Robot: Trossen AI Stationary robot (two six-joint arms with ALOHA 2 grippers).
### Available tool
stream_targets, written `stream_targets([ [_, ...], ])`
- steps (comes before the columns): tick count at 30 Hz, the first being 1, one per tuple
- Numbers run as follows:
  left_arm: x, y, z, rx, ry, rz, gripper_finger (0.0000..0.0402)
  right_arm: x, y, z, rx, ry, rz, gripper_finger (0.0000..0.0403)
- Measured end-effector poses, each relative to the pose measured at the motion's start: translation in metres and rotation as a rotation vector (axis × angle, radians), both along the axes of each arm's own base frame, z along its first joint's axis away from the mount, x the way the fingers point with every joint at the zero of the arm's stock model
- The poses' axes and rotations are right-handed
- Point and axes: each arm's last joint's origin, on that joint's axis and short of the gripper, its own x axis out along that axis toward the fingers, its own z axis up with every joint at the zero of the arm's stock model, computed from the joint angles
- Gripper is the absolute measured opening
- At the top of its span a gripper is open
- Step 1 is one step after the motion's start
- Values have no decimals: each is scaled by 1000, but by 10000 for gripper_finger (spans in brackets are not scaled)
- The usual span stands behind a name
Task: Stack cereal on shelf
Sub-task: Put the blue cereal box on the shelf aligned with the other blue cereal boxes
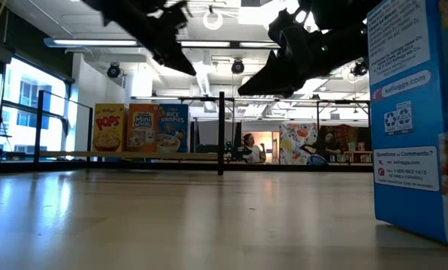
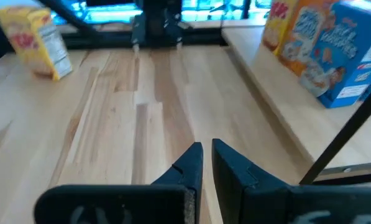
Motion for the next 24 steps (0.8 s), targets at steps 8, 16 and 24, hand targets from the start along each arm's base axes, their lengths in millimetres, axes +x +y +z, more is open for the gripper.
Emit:
stream_targets([
  [8,-43,-50,-36,-39,-284,-58,1,13,23,22,30,145,33,42],
  [16,-62,-66,-48,-58,-342,-86,1,1,91,71,116,499,147,164],
  [24,-63,-66,-48,-64,-343,-83,1,-39,168,104,181,599,92,300],
])
